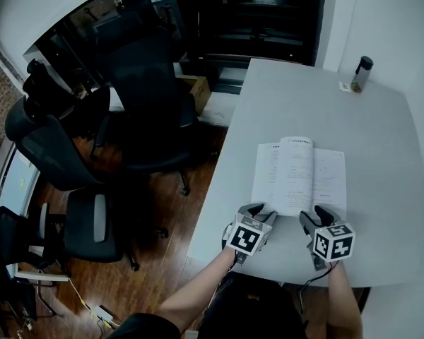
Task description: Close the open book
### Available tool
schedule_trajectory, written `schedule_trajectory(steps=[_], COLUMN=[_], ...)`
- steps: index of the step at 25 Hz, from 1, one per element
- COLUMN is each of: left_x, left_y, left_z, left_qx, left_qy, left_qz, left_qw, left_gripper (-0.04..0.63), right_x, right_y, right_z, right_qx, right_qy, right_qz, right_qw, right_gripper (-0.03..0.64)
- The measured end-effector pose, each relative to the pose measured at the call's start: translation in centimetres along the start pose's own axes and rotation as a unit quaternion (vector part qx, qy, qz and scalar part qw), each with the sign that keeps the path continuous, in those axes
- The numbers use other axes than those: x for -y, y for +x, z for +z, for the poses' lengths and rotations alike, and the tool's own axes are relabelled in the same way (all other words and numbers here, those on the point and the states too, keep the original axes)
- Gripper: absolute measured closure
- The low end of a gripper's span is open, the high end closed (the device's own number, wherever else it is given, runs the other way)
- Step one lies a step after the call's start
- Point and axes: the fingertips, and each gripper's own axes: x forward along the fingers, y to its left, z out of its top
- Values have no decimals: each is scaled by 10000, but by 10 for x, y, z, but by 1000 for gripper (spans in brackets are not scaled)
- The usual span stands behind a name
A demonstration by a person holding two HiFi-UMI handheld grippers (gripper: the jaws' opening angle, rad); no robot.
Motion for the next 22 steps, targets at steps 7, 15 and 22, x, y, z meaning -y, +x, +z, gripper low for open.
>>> schedule_trajectory(steps=[7, 15, 22], left_x=[28, 36, 23], left_y=[13, 12, 1], left_z=[9, 11, 3], left_qx=[-8, 35, 70], left_qy=[74, 87, -148], left_qz=[-119, -9, 150], left_qw=[9999, 10000, 9998], left_gripper=[439, 439, 439], right_x=[23, 54, -11], right_y=[-27, -49, -21], right_z=[-1, 5, 6], right_qx=[180, 322, -6], right_qy=[29, 85, -1005], right_qz=[-135, -361, 352], right_qw=[9997, 9988, 9943], right_gripper=[493, 600, 594])
